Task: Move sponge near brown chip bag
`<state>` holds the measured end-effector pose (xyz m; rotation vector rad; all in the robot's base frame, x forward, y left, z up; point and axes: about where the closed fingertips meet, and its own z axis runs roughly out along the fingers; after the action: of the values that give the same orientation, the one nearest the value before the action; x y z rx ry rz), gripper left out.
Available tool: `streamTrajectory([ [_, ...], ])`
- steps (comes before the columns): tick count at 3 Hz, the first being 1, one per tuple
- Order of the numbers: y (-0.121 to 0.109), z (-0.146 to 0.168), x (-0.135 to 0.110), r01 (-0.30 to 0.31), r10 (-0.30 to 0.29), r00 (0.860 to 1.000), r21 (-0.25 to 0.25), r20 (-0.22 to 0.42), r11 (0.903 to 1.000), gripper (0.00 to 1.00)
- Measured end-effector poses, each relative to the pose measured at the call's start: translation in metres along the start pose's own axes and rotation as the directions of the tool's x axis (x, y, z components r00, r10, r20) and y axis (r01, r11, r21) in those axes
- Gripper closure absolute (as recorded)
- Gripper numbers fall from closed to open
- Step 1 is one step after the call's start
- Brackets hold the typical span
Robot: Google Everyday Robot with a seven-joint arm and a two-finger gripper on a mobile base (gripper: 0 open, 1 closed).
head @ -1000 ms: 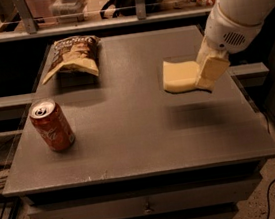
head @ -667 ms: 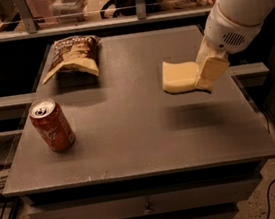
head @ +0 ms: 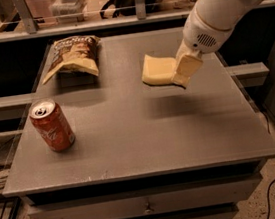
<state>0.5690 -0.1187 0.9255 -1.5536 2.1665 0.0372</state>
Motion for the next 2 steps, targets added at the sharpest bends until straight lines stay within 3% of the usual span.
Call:
streamTrajectory([
  [1, -0.024, 0.026, -0.026, -0.059, 0.058, 0.997, 0.02, 0.05, 0.9981, 1.0],
  [2, -0.051, 0.059, -0.046, -0.138, 0.135, 0.987, 0.024, 0.085, 0.9902, 1.0],
])
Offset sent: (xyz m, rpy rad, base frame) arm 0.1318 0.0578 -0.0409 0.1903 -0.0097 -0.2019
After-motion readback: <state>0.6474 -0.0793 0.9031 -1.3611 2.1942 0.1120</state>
